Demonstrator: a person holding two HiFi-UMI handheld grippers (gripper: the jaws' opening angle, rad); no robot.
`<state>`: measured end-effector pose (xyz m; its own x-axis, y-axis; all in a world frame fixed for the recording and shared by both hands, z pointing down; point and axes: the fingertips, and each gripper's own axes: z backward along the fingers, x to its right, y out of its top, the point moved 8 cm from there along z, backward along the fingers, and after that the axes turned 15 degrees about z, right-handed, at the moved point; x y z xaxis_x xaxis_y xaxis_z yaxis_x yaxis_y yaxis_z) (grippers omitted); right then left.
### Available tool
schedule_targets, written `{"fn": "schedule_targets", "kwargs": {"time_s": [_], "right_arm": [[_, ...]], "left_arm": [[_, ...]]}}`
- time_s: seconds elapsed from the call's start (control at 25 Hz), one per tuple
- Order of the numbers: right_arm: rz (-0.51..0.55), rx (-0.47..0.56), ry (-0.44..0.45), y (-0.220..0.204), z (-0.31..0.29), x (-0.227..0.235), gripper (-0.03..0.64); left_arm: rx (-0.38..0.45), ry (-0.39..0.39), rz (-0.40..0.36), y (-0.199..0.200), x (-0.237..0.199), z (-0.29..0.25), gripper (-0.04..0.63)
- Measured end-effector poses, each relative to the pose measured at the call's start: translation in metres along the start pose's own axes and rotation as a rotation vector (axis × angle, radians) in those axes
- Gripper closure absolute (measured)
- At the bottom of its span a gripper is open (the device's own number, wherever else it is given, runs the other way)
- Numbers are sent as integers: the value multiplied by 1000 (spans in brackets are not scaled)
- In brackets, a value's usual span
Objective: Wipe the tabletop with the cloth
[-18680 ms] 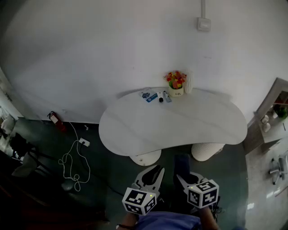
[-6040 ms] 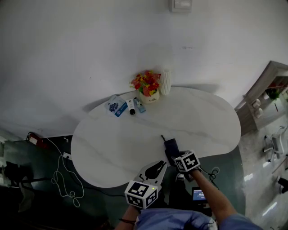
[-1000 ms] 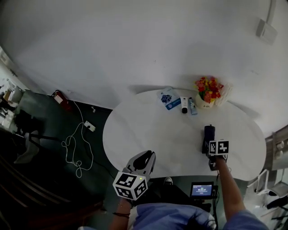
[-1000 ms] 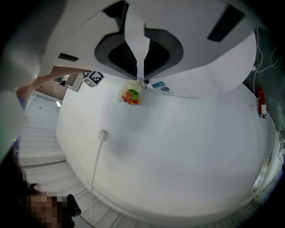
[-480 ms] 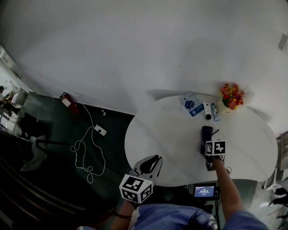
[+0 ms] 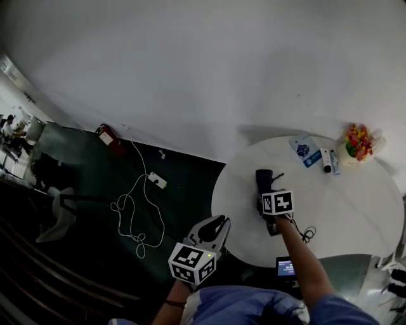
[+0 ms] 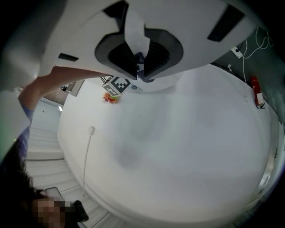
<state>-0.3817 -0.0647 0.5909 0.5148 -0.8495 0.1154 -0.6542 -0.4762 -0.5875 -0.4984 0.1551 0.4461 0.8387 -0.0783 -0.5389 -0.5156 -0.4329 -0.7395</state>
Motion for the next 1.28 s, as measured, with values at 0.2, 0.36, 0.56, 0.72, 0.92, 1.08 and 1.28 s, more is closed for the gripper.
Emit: {"fn": "schedule_targets", "kwargs": {"time_s": [0.2, 0.36, 0.56, 0.72, 0.92, 1.08, 1.28], "right_arm": [[99, -1, 122, 37, -43, -76, 534], [158, -12, 170, 52, -57, -110, 534], [167, -1, 218, 57, -61, -122, 534], [138, 35, 172, 54, -40, -89, 534], [31, 83, 39, 32, 15, 2, 534], [-59, 79, -93, -9, 73, 75, 534], [-220, 137, -207, -68, 150, 123, 534]], "left_arm": [[36, 60, 32, 11, -36, 19, 537], [56, 86, 64, 10, -50, 29, 537], [45, 83, 72, 7, -53, 24, 537], [32, 44, 64, 11, -43, 10, 537], [-10, -22, 30, 12, -23, -24, 537], [-42, -105, -1, 15, 6, -55, 537], [-99, -227, -47, 12, 48, -84, 537]]}}
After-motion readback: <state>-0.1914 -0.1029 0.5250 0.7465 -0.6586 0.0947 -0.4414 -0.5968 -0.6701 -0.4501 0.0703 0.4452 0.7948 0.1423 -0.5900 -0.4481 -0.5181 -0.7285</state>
